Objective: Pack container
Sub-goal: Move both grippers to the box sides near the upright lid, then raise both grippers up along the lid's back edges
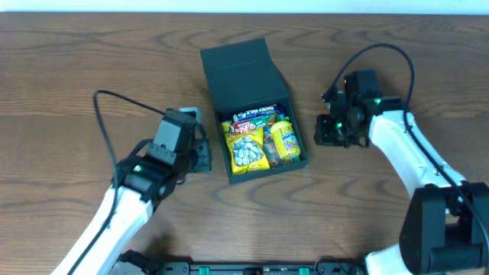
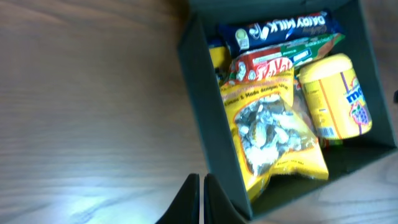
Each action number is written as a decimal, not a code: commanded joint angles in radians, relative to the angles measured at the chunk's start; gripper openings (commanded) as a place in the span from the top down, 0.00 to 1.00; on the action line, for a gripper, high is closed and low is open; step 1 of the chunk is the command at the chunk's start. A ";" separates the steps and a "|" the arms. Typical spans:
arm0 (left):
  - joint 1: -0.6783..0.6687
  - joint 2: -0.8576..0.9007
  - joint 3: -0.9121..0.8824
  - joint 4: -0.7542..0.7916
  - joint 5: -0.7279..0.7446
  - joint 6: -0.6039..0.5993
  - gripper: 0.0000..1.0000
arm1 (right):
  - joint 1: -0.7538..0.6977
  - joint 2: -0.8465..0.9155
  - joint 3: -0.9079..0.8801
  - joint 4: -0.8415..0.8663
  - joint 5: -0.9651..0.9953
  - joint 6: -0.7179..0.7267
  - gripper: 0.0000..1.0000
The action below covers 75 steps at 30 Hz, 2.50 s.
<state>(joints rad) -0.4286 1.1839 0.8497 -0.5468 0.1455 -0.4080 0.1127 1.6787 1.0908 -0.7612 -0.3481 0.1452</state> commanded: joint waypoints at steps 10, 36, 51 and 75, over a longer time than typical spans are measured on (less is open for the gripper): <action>0.142 0.360 -0.025 0.273 0.383 -0.077 0.94 | 0.000 0.003 -0.089 0.044 -0.102 0.043 0.98; 0.142 0.491 -0.023 0.333 0.425 -0.131 0.94 | 0.241 0.003 -0.093 0.005 -0.098 0.132 0.98; 0.140 0.487 -0.023 0.209 0.433 -0.127 0.94 | 0.255 0.002 -0.093 -0.027 -0.112 0.131 0.98; 0.201 0.340 -0.023 0.194 0.296 -0.154 0.94 | 0.108 -0.039 -0.021 -0.013 0.005 0.128 0.98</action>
<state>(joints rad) -0.2596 1.5452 0.8268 -0.3740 0.4801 -0.5400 0.2867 1.6764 1.0210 -0.7876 -0.3412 0.2634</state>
